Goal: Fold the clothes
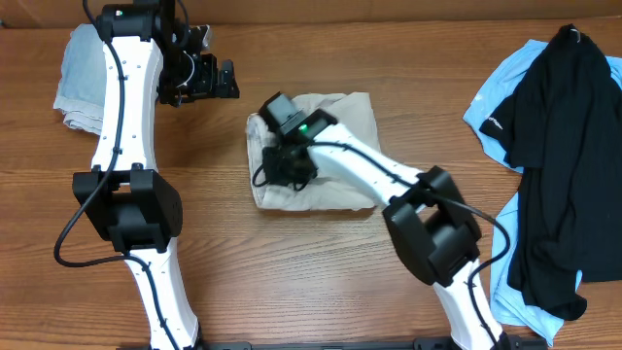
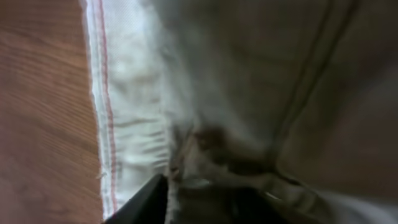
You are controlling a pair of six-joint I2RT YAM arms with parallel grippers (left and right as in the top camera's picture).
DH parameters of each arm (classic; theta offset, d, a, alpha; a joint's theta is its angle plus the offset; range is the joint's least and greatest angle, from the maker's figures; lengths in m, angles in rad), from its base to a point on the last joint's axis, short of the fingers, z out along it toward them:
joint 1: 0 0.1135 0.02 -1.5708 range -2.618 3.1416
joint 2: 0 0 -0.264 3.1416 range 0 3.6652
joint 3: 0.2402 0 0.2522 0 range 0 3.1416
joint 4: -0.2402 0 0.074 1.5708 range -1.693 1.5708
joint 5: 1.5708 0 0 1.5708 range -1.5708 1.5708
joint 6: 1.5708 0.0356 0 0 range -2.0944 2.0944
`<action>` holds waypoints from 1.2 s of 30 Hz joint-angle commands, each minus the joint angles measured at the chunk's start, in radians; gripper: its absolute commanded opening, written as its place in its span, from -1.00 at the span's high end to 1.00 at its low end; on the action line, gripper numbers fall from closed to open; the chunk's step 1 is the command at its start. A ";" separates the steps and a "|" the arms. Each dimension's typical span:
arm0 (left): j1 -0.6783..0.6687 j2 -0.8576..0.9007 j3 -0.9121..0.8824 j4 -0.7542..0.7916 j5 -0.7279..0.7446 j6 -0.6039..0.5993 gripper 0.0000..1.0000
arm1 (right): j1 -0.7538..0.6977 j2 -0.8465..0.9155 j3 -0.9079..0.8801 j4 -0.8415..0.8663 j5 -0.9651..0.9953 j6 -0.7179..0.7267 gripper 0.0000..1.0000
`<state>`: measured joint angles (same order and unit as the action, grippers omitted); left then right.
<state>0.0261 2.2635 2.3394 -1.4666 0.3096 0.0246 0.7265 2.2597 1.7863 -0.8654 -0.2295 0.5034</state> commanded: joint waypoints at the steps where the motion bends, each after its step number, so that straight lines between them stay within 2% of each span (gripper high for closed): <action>1: -0.008 0.006 0.010 0.006 -0.003 0.001 -1.00 | 0.019 0.016 -0.002 0.011 -0.053 0.020 0.18; 9: -0.008 0.006 -0.005 0.005 0.006 0.009 -1.00 | -0.108 -0.055 0.115 -0.066 -0.054 0.010 -0.15; 10: -0.008 0.006 -0.005 0.000 0.010 0.022 -0.99 | -0.134 -0.076 0.142 -0.089 -0.056 -0.004 -0.25; 12: -0.008 0.006 -0.005 -0.019 0.015 0.059 -1.00 | -0.193 -0.123 0.202 -0.143 -0.056 -0.014 -0.59; 15: -0.008 0.006 -0.007 -0.061 0.024 0.132 -1.00 | -0.286 -0.183 0.267 -0.206 -0.056 -0.014 -0.98; 21: -0.015 0.006 -0.087 -0.088 0.038 0.155 -1.00 | -0.440 -0.227 0.280 -0.285 -0.054 -0.041 -1.00; 28: -0.043 0.006 -0.306 0.083 0.125 0.132 -1.00 | -0.500 -0.223 0.234 -0.323 0.012 -0.041 -1.00; 33: -0.053 0.006 -0.411 0.216 0.287 0.131 -1.00 | -0.504 -0.221 0.221 -0.341 0.054 -0.045 -1.00; 36: -0.063 0.006 -0.470 0.303 0.280 0.104 -1.00 | -0.504 -0.221 0.221 -0.341 0.053 -0.060 -1.00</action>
<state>-0.0269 2.2635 1.9106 -1.1950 0.5198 0.1490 0.2287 2.0338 2.0090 -1.2083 -0.2016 0.4648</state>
